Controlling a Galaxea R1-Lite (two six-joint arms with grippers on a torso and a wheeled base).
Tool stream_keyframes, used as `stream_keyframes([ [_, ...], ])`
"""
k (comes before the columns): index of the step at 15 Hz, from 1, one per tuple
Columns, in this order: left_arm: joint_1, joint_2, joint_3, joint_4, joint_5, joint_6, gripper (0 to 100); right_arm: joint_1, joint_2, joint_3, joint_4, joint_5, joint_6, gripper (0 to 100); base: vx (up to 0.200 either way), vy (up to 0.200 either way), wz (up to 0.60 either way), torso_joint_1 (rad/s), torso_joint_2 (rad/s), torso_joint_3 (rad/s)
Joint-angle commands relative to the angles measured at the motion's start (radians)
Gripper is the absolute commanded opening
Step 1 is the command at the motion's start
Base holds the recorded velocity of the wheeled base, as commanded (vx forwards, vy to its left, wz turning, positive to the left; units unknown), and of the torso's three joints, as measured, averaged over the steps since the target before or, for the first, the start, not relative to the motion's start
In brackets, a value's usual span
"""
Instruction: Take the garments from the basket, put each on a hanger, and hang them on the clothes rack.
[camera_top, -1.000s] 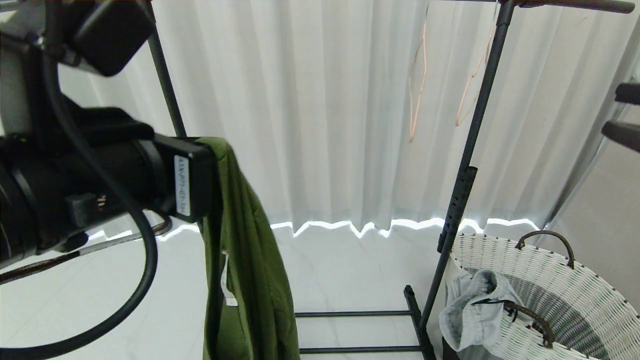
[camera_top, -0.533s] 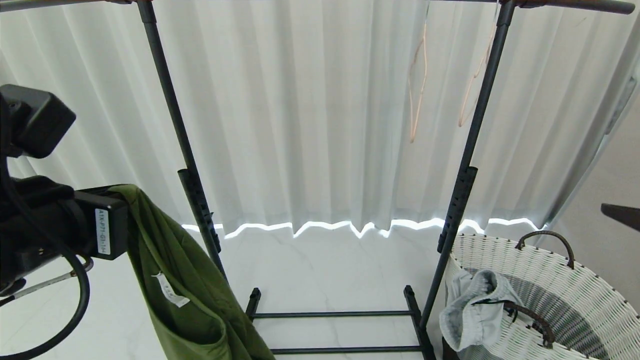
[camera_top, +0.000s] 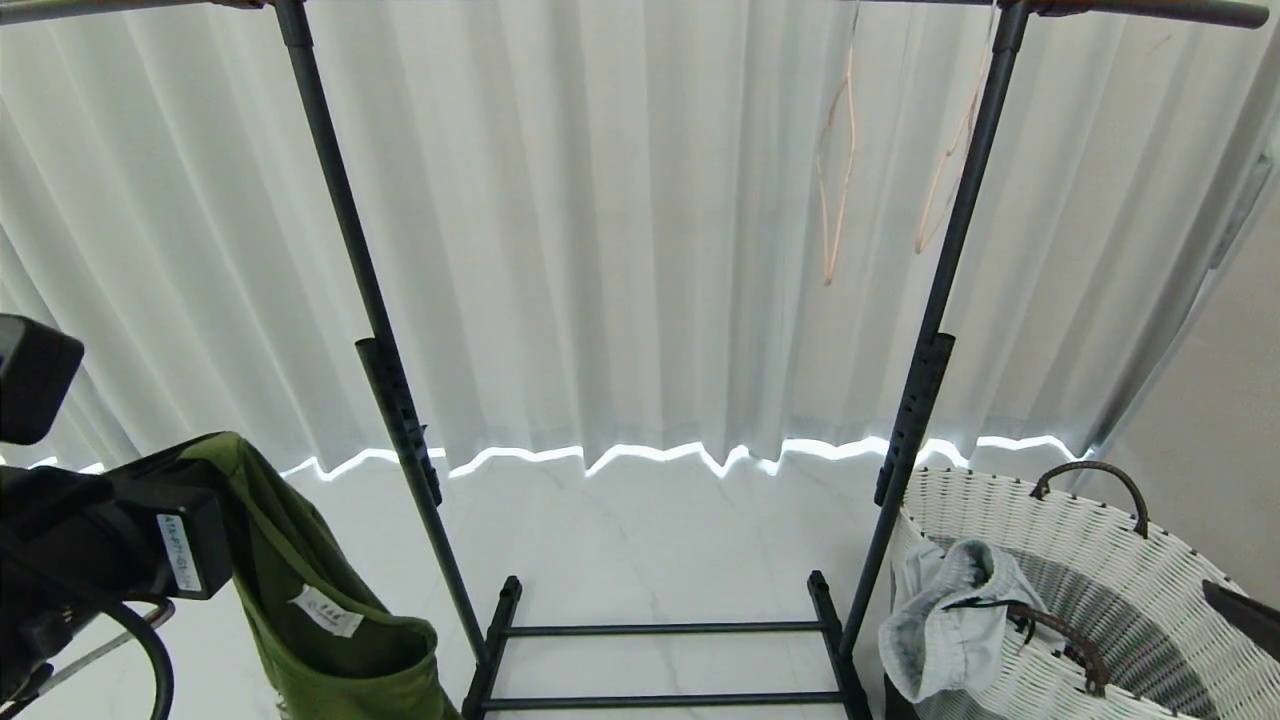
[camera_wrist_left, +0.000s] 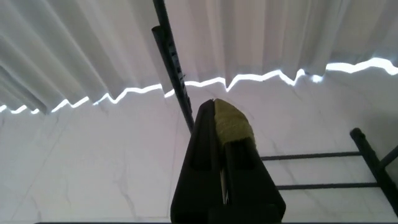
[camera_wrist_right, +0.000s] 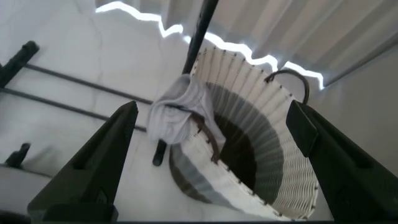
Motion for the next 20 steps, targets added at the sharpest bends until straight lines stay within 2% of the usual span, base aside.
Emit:
stream_keyframes([
  [1,0.024,-0.043,0.095,-0.063,-0.001,0.000,0,0.001,0.026,0.078,-0.102,0.000,-0.001,100,0.000,0.000,0.00,0.000,0.00,0.000],
  [3,0.032,-0.061,0.112,-0.070,-0.001,-0.008,0,-0.002,0.072,0.116,-0.186,-0.001,0.005,100,0.000,0.000,0.00,0.000,0.00,0.000],
  [6,0.044,-0.076,0.118,-0.069,-0.011,0.012,0,-0.027,0.080,0.197,-0.226,-0.001,0.016,100,0.000,0.000,0.00,0.000,0.00,0.000],
  [9,0.047,-0.064,0.132,-0.069,-0.013,0.013,0,-0.016,-0.026,0.305,-0.314,0.003,0.056,100,0.000,0.000,0.00,0.000,0.00,0.000],
  [12,0.046,-0.050,0.133,-0.069,-0.036,0.020,0,-0.002,-0.099,0.309,-0.315,0.006,0.022,100,0.000,0.000,0.00,0.000,0.00,0.000],
  [14,0.041,-0.038,0.133,-0.069,-0.063,0.052,0,-0.002,-0.080,0.312,-0.314,0.006,0.023,100,0.000,0.000,0.00,0.000,0.00,0.000],
  [20,0.041,-0.052,0.139,-0.069,-0.065,0.085,0,-0.002,-0.063,0.309,-0.314,0.006,0.023,100,0.000,0.000,0.00,0.000,0.00,0.000],
])
